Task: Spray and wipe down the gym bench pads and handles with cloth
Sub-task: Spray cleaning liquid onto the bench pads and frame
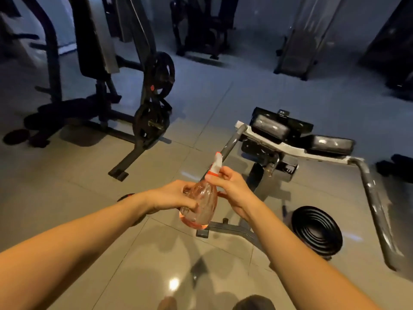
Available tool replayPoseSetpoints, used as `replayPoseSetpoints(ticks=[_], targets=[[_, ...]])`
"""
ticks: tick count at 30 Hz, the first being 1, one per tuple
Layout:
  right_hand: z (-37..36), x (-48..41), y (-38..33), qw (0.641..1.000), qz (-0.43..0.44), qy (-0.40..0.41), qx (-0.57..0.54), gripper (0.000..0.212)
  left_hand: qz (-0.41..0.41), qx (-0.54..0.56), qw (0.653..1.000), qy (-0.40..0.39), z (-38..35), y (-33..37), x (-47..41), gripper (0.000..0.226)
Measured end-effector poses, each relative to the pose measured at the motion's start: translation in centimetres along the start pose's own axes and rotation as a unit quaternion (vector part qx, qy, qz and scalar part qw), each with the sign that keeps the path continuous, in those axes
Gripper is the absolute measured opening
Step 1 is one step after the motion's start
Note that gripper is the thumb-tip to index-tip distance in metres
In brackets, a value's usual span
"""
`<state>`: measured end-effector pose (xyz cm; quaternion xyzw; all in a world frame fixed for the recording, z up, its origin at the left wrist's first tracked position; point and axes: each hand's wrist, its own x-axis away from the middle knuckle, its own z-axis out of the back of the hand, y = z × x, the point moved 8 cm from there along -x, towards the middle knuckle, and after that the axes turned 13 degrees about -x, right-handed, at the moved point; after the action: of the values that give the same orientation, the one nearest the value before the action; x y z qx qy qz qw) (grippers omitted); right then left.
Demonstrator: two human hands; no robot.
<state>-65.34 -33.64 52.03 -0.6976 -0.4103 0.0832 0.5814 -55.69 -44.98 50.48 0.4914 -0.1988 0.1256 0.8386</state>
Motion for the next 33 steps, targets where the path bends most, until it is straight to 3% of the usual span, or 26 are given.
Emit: replayPoseSetpoints(ticks=[5, 12, 15, 19, 26, 33], targets=[[-2.4, -0.4, 1.3, 0.999, 0.000, 0.045, 0.006, 0.046, -0.015, -0.013, 0.997, -0.070, 1.6, -2.6, 0.4, 0.033], [-2.1, -1.2, 3.2, 0.993, -0.011, 0.119, 0.022, 0.039, -0.007, -0.013, 0.989, -0.149, 1.7, -5.1, -1.4, 0.056], [-1.9, -1.5, 2.9, 0.989, 0.000, 0.146, 0.017, 0.035, -0.002, -0.006, 0.987, -0.159, 1.6, -5.1, -2.1, 0.060], [-1.6, -2.4, 1.8, 0.984, 0.021, 0.174, 0.013, 0.037, -0.012, 0.019, 0.988, -0.153, 2.8, -3.9, -2.8, 0.050], [-1.3, -3.6, -0.4, 0.986, 0.029, 0.163, 0.028, 0.041, -0.026, 0.025, 0.990, -0.137, 4.4, -2.5, -4.0, 0.061], [-1.3, -3.4, -1.0, 0.984, 0.031, 0.168, 0.044, 0.029, -0.030, 0.021, 0.990, -0.138, 4.8, -2.2, -4.1, 0.063]])
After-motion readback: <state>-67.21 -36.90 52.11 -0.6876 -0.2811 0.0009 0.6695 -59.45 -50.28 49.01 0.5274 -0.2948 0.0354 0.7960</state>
